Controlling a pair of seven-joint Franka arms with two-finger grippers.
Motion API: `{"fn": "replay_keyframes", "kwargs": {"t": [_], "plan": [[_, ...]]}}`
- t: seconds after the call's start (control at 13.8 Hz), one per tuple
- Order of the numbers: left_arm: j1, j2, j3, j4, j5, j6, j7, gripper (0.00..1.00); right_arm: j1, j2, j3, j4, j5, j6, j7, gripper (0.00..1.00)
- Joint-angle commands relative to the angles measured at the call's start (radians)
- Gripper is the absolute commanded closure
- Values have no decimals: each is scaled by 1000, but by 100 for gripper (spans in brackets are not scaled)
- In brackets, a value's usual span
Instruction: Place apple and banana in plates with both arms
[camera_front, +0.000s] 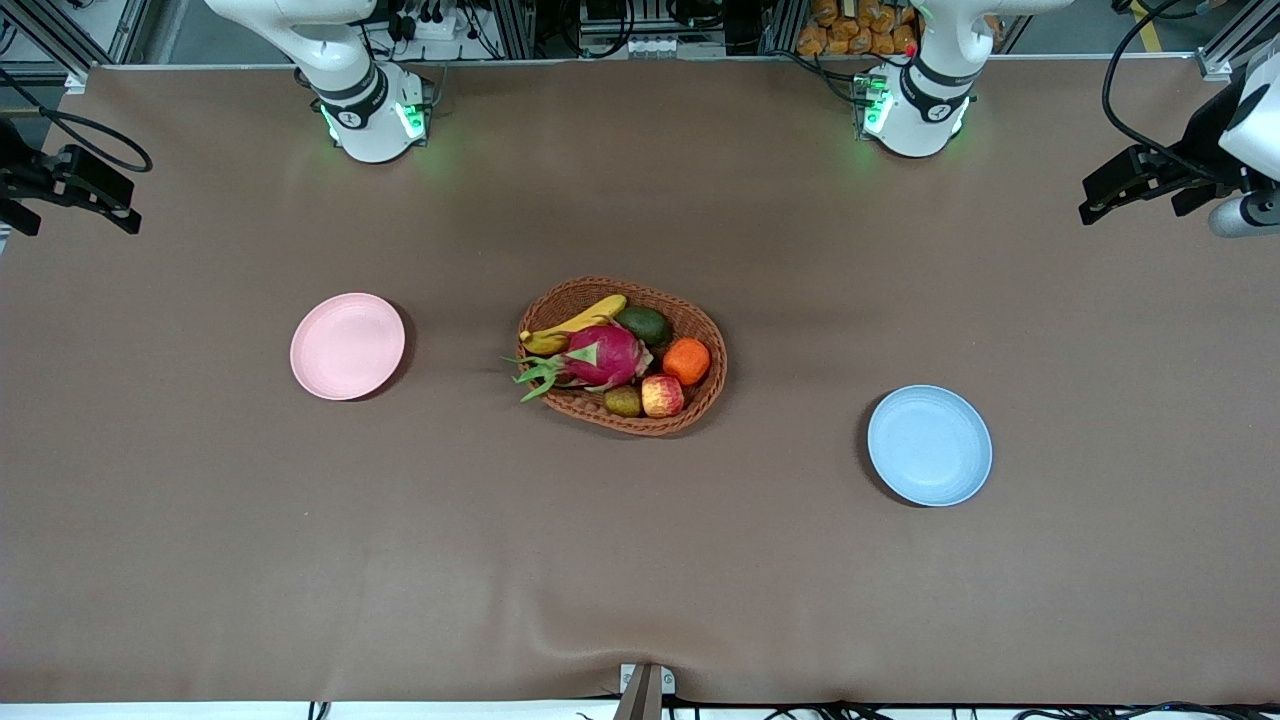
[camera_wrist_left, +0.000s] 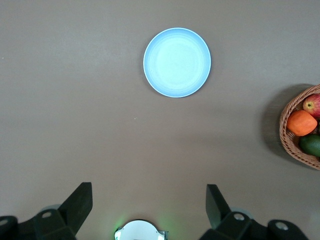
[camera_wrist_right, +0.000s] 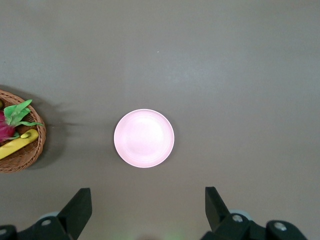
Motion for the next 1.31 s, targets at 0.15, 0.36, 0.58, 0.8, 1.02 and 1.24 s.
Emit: {"fn": "replay_keyframes", "kwargs": {"t": [0.15,0.36,0.58,0.8,1.02,1.24], "plan": [[6,-8,-5,3,23,-14,7,0,-10,9,4,20,18,-12,11,0],[6,-2,-5,3,25,-14,7,0,-10,9,4,20,18,-14,13,0],[3,-1,-8,9,54,-14,12,0,-11,9,4,18,18,-14,13,0],[6,8,-7,9,53,-14,35,0,-13,8,4,17,21,-15,16,0],[1,7,-8,3,51,-14,29,0,-13,8,4,17,21,-15,17,0],[1,5,-10,-2,48,-14,22,0,-11,9,4,18,21,-20,17,0]]}}
